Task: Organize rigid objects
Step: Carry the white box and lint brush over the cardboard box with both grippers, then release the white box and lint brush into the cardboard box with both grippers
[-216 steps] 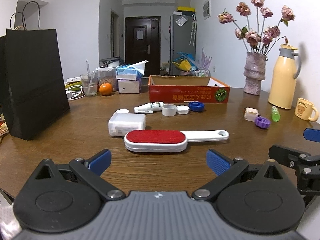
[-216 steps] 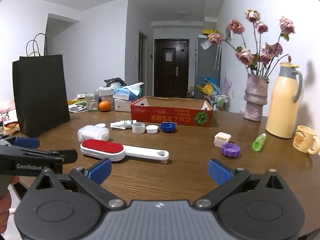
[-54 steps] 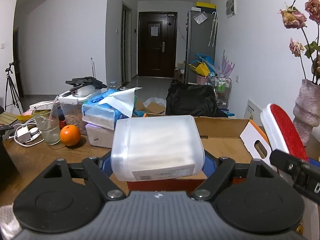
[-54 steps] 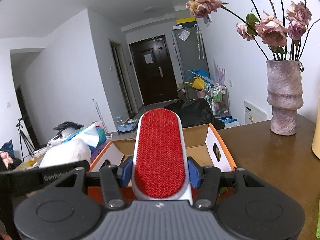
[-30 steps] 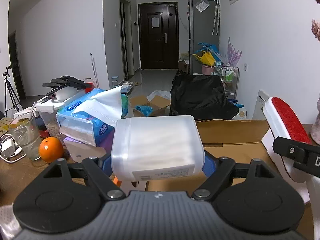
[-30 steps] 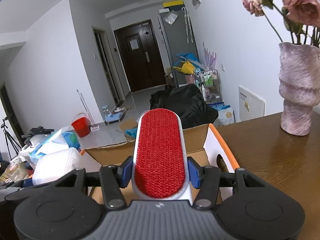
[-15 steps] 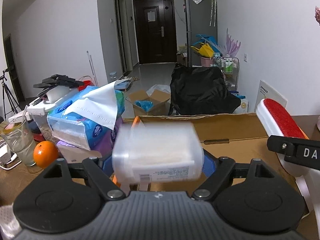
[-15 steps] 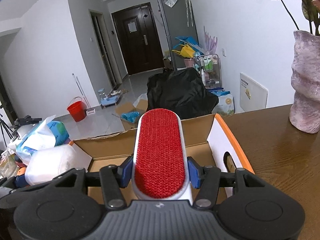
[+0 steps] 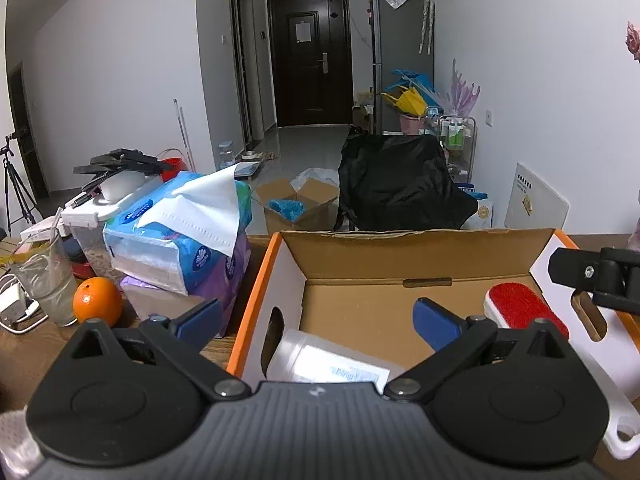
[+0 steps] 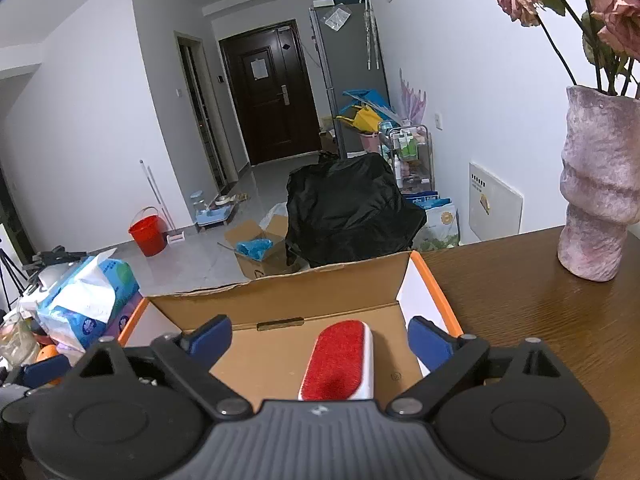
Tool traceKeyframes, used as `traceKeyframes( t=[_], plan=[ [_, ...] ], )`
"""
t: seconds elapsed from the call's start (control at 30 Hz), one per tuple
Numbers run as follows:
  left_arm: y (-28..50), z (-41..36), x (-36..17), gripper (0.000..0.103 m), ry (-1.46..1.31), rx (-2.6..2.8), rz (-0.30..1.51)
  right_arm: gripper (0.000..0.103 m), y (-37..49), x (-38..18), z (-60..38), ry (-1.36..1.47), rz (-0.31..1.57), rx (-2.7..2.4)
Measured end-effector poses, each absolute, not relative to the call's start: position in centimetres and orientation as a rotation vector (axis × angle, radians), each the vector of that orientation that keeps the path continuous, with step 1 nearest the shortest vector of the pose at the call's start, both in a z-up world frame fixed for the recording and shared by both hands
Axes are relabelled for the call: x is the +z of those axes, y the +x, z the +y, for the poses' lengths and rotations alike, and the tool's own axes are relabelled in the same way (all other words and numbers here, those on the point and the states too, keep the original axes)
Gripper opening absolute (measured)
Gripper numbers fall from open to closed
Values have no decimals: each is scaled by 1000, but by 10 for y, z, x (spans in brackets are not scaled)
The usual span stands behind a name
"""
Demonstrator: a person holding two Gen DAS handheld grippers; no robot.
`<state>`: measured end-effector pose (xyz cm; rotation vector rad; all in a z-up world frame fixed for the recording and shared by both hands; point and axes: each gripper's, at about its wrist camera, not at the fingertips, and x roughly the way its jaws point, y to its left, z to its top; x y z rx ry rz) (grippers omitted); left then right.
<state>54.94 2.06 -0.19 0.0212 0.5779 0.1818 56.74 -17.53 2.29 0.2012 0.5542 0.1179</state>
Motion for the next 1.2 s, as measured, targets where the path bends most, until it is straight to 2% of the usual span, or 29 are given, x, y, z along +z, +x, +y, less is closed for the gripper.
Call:
traceKeyframes(
  t=[0.33, 1.2],
  plan=[
    [531, 25, 4, 103, 12, 190, 566, 103, 550, 28, -174, 191, 525, 113],
    [427, 44, 22, 103, -14, 172, 502, 103, 446, 45, -187, 135, 435, 124]
  ],
)
